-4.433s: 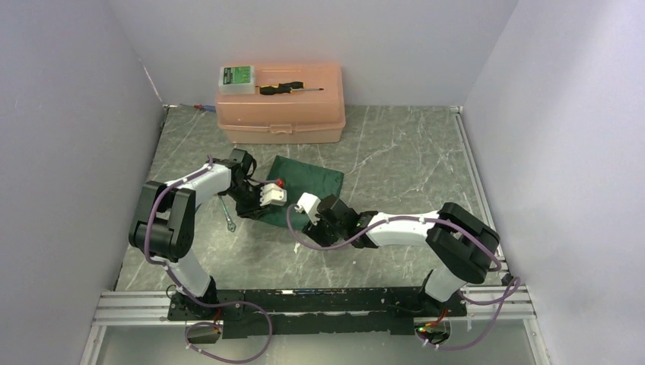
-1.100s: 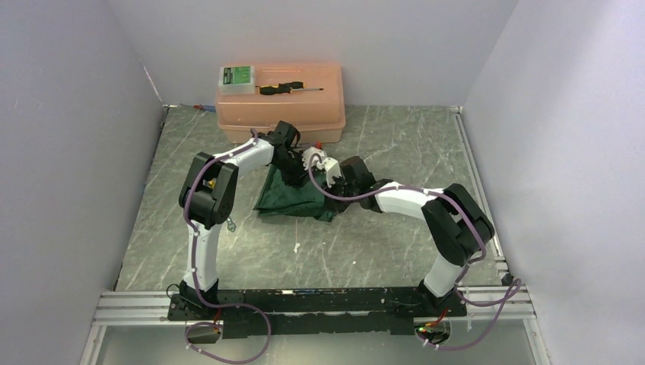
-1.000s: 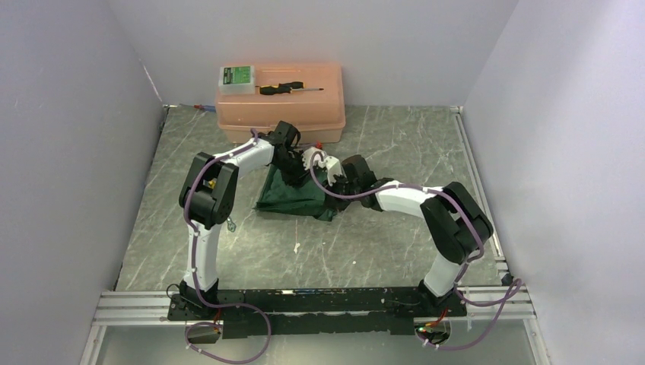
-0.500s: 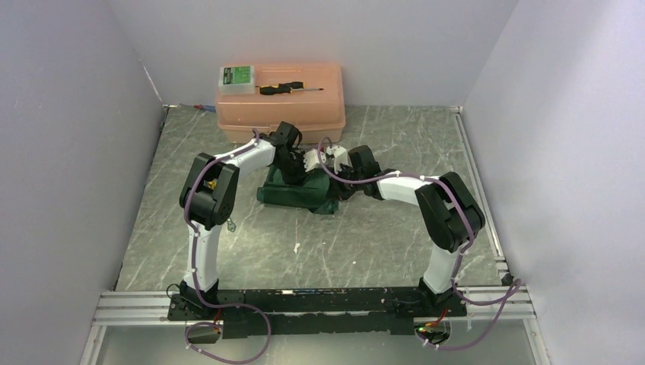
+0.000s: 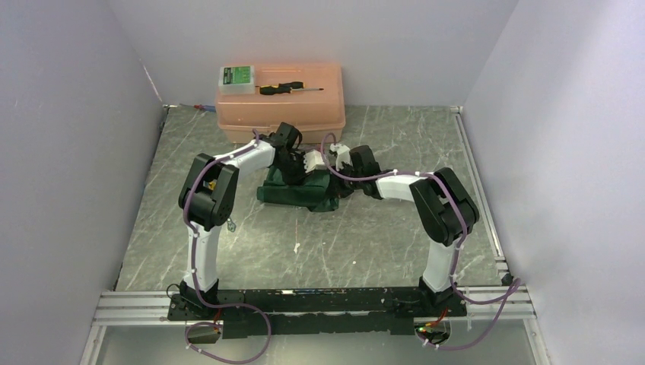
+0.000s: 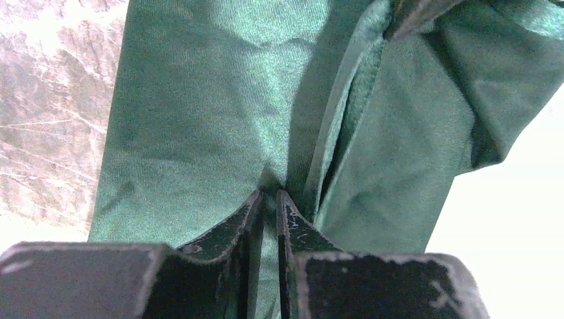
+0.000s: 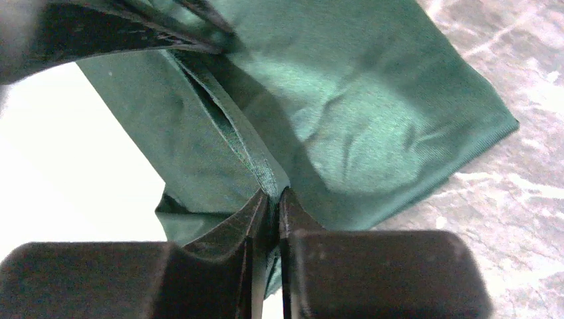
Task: Fold the napkin into a case and place the utensils inside
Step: Fold the lower triangle-folded napkin at the center of the board.
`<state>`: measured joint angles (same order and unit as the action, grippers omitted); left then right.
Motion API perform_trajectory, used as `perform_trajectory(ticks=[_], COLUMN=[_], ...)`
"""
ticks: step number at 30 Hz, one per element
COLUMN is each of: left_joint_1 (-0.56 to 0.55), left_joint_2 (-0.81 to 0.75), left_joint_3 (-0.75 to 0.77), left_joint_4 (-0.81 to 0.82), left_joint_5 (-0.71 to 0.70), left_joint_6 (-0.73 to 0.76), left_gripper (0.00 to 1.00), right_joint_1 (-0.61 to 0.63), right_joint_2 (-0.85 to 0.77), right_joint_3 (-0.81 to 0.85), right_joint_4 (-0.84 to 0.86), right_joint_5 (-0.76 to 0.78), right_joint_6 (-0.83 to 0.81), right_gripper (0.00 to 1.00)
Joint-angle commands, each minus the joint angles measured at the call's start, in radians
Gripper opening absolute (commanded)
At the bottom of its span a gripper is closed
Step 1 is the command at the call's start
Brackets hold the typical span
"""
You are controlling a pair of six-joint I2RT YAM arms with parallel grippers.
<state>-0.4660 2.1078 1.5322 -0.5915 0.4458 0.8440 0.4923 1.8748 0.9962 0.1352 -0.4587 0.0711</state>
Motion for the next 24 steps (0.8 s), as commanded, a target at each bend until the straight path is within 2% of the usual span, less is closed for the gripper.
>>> perform_trajectory(ticks=[1, 6, 14, 17, 20, 24], left_joint_1=[-0.005, 0.036, 0.049, 0.049, 0.032, 0.005], left_joint_2=[0.027, 0.012, -0.068, -0.109, -0.110, -0.104], left_joint_3=[-0.036, 0.072, 0.123, 0.115, 0.131, 0.034], left_joint_4=[-0.029, -0.107, -0.101, -0.076, -0.150, -0.098], left_joint_5=[-0.038, 0.035, 0.115, 0.165, 0.224, 0.206], left_joint_6=[0.007, -0.050, -0.142, -0.178, -0.162, -0.120], left_gripper=[0.17, 0.18, 0.27, 0.32, 0.34, 0.34], right_joint_1=[-0.028, -0.031, -0.030, -0.032, -0.038, -0.046], right_joint_2=[0.017, 0.032, 0.036, 0.041, 0.040, 0.025], right_joint_3=[-0.028, -0.059, -0.091, -0.093, -0.102, -0.121], right_joint_4=[0.094, 0.138, 0.176, 0.172, 0.187, 0.225], right_joint_5=[0.035, 0.013, -0.010, -0.017, -0.025, -0.051], right_joint_6=[0.084, 0.133, 0.164, 0.168, 0.180, 0.206], right_gripper=[0.19, 0.27, 0.30, 0.31, 0.31, 0.33])
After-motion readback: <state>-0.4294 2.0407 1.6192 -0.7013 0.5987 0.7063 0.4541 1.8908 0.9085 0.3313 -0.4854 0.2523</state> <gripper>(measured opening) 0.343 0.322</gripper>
